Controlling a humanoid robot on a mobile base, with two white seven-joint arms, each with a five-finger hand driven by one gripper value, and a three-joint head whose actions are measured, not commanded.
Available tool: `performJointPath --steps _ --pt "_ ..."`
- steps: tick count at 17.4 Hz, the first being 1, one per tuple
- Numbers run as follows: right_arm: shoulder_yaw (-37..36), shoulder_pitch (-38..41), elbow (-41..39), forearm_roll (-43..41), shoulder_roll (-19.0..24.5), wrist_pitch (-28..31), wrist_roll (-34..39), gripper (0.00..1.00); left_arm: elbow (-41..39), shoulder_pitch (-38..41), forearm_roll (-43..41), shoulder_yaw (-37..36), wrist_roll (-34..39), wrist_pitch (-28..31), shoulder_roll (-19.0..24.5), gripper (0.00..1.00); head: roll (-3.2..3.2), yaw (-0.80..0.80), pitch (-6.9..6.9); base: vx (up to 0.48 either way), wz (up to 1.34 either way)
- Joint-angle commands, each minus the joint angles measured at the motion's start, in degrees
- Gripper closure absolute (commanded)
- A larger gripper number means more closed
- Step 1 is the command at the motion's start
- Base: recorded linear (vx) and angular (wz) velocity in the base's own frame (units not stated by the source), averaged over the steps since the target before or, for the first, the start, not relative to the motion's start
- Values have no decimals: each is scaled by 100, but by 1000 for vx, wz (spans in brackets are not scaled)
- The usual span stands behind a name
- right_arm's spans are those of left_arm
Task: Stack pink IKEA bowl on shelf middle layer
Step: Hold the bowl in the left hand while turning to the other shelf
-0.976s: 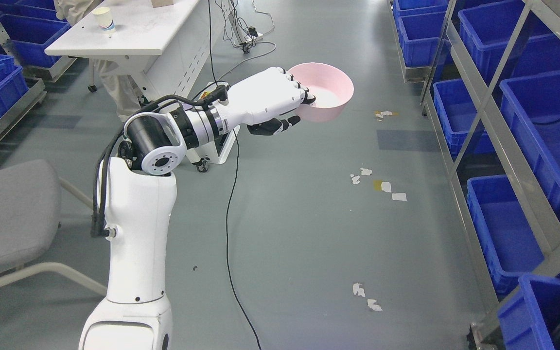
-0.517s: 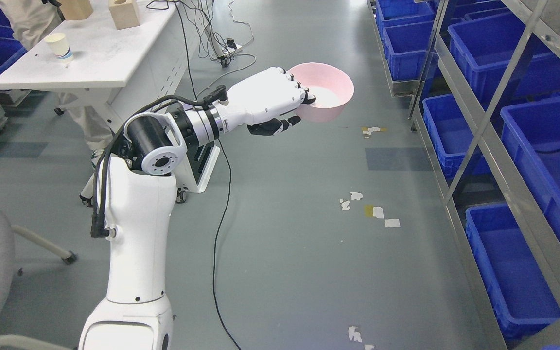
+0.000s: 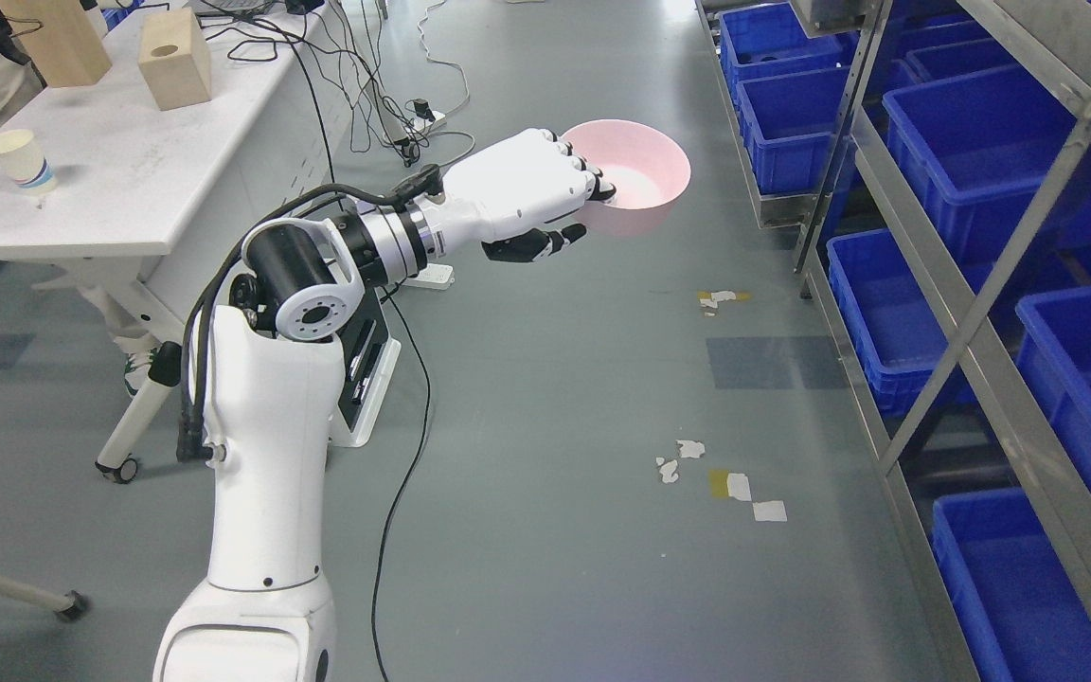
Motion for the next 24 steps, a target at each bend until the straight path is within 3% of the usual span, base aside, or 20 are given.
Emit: performJointPath --steps 1,16,24 --pt "0 132 -100 0 -100 4 -3 0 -2 -22 2 70 0 1 100 98 0 0 0 434 55" --pt "0 132 -100 0 -100 4 -3 0 24 -365 3 70 17 1 100 98 0 0 0 358 114" --pt "0 132 -100 0 -100 4 -3 0 51 -365 55 -27 26 1 100 98 0 0 0 196 -88"
